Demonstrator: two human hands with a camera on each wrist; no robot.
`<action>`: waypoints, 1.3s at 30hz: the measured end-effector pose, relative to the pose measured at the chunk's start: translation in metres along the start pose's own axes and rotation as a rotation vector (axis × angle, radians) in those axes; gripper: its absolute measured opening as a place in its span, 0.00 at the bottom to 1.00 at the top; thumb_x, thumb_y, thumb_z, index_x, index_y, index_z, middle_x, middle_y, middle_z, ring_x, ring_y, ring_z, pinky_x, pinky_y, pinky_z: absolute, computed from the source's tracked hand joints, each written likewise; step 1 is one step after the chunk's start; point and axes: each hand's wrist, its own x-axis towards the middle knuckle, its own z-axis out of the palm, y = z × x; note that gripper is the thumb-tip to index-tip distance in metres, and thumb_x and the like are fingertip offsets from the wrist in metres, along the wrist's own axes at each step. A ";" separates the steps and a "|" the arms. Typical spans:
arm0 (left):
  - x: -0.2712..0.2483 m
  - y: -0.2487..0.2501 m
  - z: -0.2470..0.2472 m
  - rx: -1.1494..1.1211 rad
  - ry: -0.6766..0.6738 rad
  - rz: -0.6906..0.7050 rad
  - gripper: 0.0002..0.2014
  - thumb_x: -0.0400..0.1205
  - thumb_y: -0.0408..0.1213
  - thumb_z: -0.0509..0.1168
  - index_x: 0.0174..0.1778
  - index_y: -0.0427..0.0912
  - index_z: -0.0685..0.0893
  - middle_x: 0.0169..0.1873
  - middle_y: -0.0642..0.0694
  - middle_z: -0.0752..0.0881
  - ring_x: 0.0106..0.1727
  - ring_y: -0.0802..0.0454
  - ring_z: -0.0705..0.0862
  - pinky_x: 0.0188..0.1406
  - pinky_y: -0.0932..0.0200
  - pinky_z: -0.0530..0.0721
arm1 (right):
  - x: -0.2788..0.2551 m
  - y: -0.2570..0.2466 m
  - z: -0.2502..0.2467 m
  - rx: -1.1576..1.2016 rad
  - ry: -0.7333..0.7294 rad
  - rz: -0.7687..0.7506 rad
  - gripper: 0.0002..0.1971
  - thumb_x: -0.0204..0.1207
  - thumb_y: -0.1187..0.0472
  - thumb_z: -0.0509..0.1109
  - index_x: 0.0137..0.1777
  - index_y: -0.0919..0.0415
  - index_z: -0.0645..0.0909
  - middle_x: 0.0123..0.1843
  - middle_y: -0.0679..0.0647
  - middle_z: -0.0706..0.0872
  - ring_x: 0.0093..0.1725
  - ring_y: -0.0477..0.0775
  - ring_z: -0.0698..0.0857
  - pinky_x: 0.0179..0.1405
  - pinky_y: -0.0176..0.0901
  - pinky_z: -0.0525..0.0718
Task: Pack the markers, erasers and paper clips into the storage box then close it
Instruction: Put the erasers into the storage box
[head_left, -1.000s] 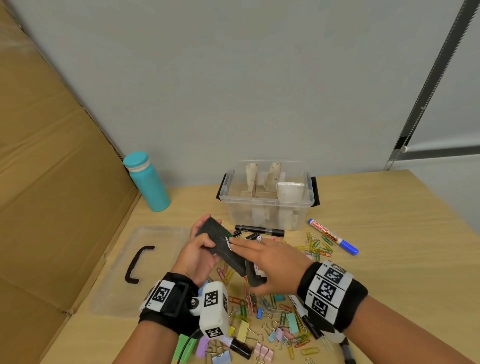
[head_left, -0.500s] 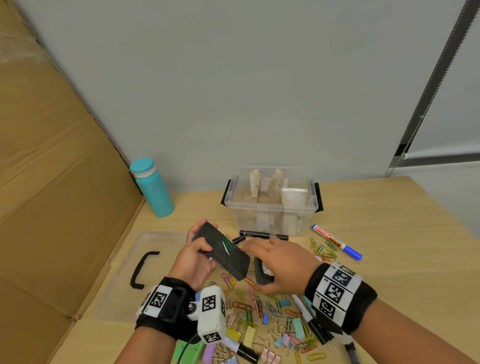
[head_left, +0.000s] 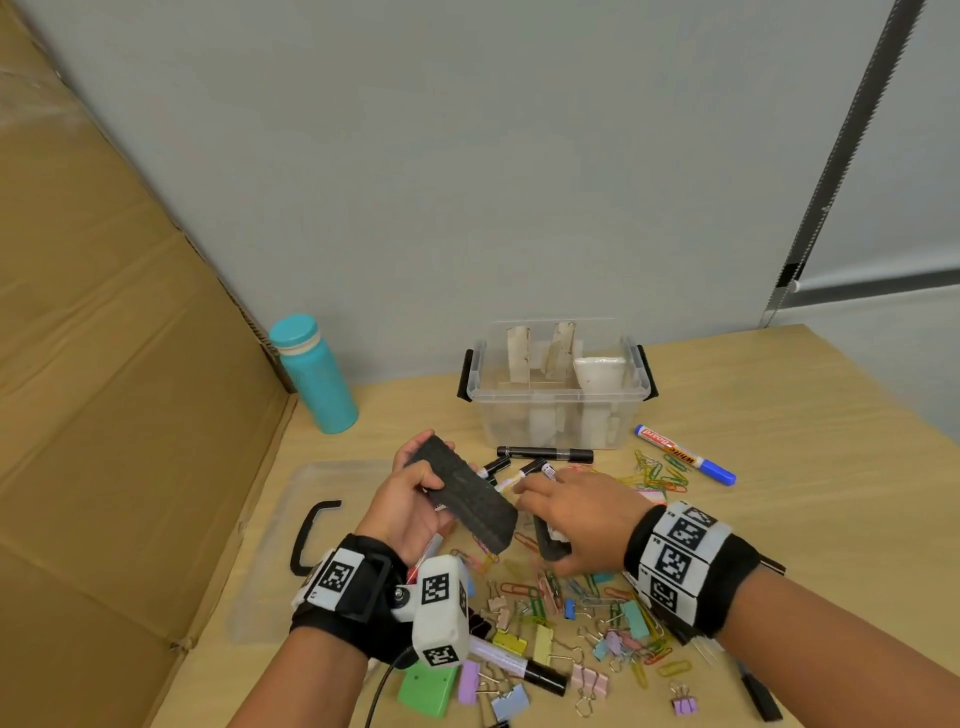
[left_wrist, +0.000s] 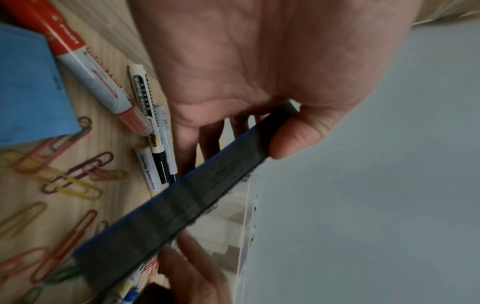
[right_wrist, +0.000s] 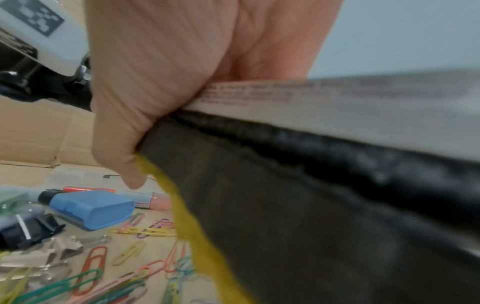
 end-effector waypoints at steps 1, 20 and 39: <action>0.001 0.000 0.001 0.027 0.003 -0.010 0.28 0.74 0.16 0.46 0.64 0.47 0.73 0.52 0.40 0.80 0.60 0.32 0.79 0.53 0.37 0.83 | 0.001 -0.002 -0.002 -0.004 0.012 0.019 0.36 0.70 0.43 0.71 0.76 0.52 0.63 0.78 0.49 0.65 0.60 0.60 0.78 0.57 0.56 0.82; -0.009 0.006 -0.008 0.342 -0.080 0.030 0.31 0.78 0.16 0.54 0.70 0.52 0.70 0.56 0.41 0.74 0.60 0.39 0.77 0.57 0.44 0.82 | -0.020 -0.011 -0.024 0.379 0.406 0.482 0.28 0.66 0.36 0.72 0.63 0.47 0.71 0.47 0.46 0.74 0.48 0.48 0.75 0.44 0.39 0.76; -0.008 -0.011 0.031 0.719 -0.352 0.014 0.32 0.64 0.38 0.68 0.66 0.52 0.72 0.54 0.46 0.82 0.55 0.56 0.81 0.60 0.59 0.76 | 0.006 -0.007 -0.040 0.932 0.432 0.249 0.31 0.67 0.32 0.68 0.64 0.50 0.72 0.53 0.50 0.83 0.50 0.47 0.83 0.52 0.44 0.85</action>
